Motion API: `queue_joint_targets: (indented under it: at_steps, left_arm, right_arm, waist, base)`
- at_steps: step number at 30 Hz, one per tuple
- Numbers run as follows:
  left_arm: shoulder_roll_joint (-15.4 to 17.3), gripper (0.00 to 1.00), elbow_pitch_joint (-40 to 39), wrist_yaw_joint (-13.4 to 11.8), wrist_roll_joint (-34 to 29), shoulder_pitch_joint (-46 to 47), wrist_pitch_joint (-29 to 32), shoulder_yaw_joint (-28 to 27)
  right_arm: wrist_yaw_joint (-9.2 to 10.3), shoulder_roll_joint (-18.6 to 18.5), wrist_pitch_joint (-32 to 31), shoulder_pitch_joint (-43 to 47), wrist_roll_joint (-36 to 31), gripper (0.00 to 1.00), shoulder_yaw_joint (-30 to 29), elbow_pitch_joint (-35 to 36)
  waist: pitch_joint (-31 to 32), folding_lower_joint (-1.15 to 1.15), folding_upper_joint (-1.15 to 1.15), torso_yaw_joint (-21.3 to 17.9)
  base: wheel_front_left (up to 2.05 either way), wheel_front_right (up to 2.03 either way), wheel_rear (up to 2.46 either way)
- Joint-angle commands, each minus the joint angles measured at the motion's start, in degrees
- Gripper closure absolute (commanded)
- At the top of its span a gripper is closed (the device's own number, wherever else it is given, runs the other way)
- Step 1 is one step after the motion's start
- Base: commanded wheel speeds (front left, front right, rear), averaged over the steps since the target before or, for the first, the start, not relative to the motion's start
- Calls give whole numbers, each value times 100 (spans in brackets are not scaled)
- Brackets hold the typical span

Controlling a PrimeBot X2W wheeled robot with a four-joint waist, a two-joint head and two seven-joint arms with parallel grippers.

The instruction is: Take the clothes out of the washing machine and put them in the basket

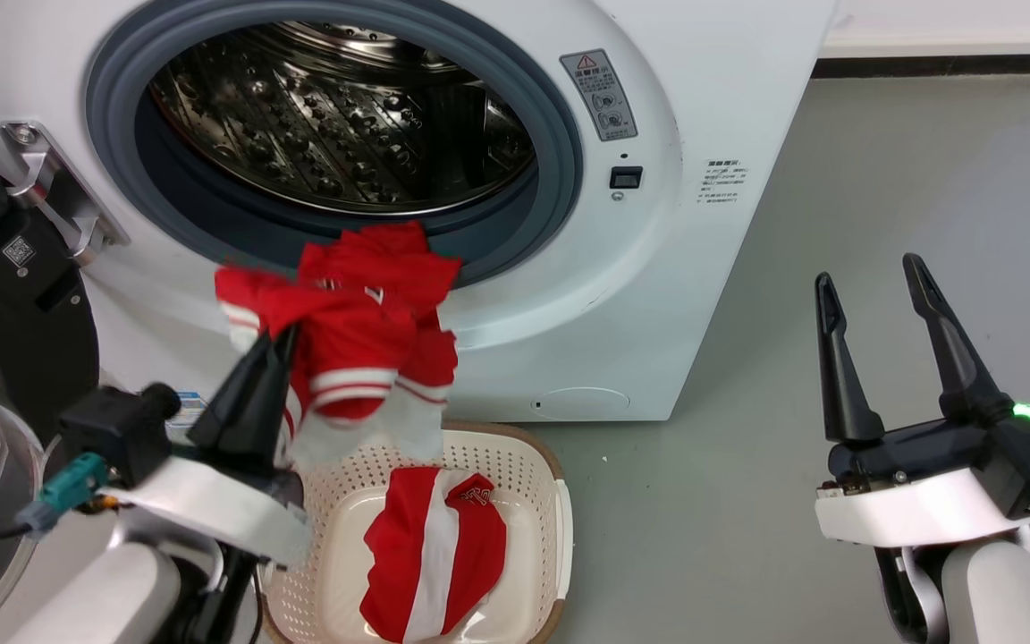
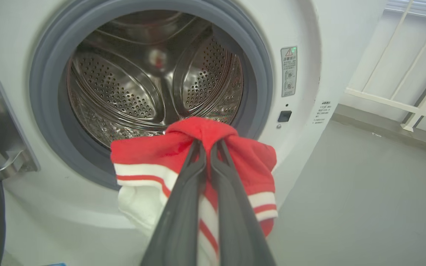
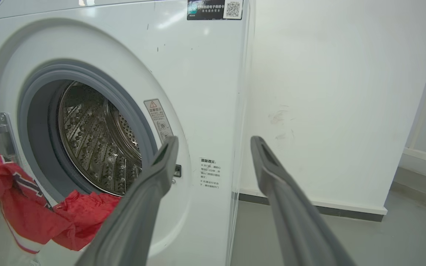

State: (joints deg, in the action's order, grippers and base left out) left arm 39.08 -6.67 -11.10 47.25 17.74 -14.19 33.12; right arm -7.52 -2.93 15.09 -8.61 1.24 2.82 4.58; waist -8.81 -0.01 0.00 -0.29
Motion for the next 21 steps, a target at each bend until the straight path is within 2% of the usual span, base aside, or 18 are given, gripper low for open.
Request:
queue_joint_targets:
  at_steps: [1,5,10,15,21]
  left_arm:
    - [-3,100,-10,-22,48,-125,22,24]
    - [-113,100,246,57,272,-345,167,146]
    - [-267,100,936,264,376,-334,297,356]
    - [-487,100,1843,589,404,-170,450,626]
    - [-900,100,3002,1047,483,101,546,874]
  right_arm:
    - [6,10,11,64,28,0,3,-2]
    - [6,10,11,-20,28,0,42,17]
    - [6,10,11,-114,-6,0,71,12]
    - [6,10,11,-219,-39,0,95,44]
    - [6,11,11,-345,-84,0,95,100]
  waist:
    - [-29,1,0,1]
    - [-146,1,0,-30]
    - [-357,1,0,-115]
    - [-603,1,0,-233]
    - [-929,1,0,-392]
  base:
    - [0,0,0]
    - [0,0,0]
    - [0,0,0]
    - [0,0,0]
    - [0,0,0]
